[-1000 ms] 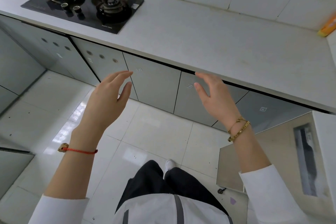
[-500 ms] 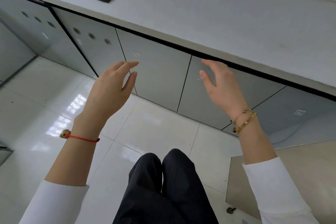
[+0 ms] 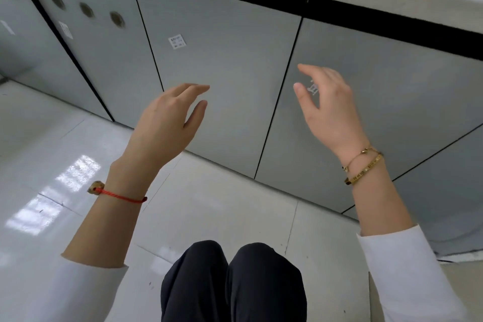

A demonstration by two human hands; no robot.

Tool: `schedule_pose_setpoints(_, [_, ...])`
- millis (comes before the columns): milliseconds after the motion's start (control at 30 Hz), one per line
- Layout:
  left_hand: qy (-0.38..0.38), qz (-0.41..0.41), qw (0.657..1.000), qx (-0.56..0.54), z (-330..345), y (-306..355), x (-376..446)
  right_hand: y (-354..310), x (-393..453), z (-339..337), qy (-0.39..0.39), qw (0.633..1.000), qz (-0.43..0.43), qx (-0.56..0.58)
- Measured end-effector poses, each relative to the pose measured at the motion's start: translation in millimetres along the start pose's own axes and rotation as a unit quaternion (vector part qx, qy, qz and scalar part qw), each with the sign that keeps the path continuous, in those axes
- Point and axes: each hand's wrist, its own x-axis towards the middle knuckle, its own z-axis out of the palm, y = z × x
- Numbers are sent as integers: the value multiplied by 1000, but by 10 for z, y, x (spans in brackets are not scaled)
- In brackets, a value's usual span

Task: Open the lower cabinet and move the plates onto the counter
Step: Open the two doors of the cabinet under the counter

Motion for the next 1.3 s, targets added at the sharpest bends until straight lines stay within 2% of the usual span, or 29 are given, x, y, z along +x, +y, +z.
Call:
schedule_pose_setpoints(167, [16, 19, 1000, 1, 323, -131, -23, 144, -102, 301, 20, 1000, 3, 0])
schedule_pose_setpoints(333, [44, 45, 998, -15, 361, -54, 274, 175, 90, 266, 50, 999, -10, -15])
schedule_pose_setpoints(533, [91, 22, 977, -193, 414, 352, 1068, 128, 588, 14, 126, 990, -43, -44])
schedule_pose_setpoints(633, [84, -43, 952, -291, 450, 550, 1410, 133, 740, -29, 136, 988, -46, -55])
schedule_pose_setpoints(767, [53, -125, 874, -466, 494, 691, 1714, 167, 805, -22, 145, 987, -42, -60])
schedule_pose_setpoints(900, [26, -159, 816, -556, 532, 759, 1864, 187, 833, -6, 138, 987, -42, -70])
schedule_pose_setpoints(1033, [40, -174, 767, -617, 555, 841, 1915, 176, 852, -11, 130, 988, -37, -73])
schedule_pose_setpoints(1133, [45, -178, 750, -635, 576, 875, 1903, 162, 853, -14, 127, 989, -35, -71])
schedule_pose_setpoints(1300, [42, -166, 763, -623, 545, 854, 1811, 136, 806, -26, 126, 989, -31, -64])
